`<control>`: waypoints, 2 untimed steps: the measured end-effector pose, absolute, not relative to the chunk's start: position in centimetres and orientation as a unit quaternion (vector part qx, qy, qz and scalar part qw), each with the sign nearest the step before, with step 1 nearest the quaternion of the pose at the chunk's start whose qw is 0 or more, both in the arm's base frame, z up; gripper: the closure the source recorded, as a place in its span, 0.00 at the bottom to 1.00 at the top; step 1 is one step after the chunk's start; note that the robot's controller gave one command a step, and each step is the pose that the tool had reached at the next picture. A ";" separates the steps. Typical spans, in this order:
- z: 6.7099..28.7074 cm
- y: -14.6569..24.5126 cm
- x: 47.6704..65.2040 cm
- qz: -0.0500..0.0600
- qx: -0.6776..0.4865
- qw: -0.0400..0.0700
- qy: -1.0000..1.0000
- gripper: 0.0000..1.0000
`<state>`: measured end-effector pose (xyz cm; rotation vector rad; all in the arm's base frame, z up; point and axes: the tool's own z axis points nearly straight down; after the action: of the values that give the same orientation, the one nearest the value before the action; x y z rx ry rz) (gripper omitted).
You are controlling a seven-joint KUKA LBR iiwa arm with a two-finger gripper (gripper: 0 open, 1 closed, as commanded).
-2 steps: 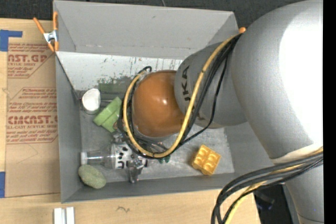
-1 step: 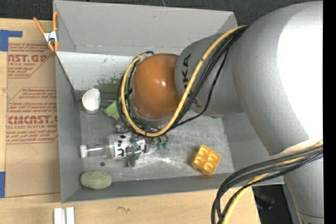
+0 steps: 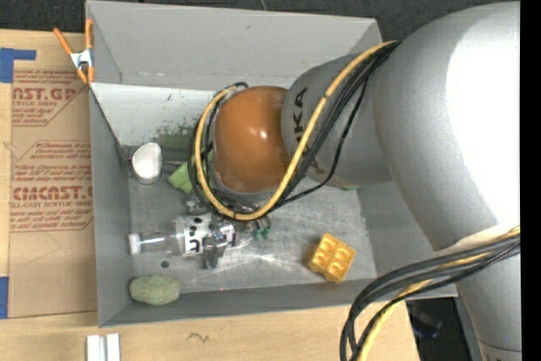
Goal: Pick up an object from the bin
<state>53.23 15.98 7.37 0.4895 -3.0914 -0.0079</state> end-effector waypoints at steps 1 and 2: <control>7.5 16.0 53.2 -0.002 0.156 0.005 -0.988 1.00; 7.9 16.0 53.1 -0.002 0.157 0.004 -0.988 1.00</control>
Offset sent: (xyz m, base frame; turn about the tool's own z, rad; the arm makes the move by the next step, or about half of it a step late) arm 0.0000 -0.0001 0.0265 0.0000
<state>53.11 15.98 7.86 0.4911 -3.0947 -0.0049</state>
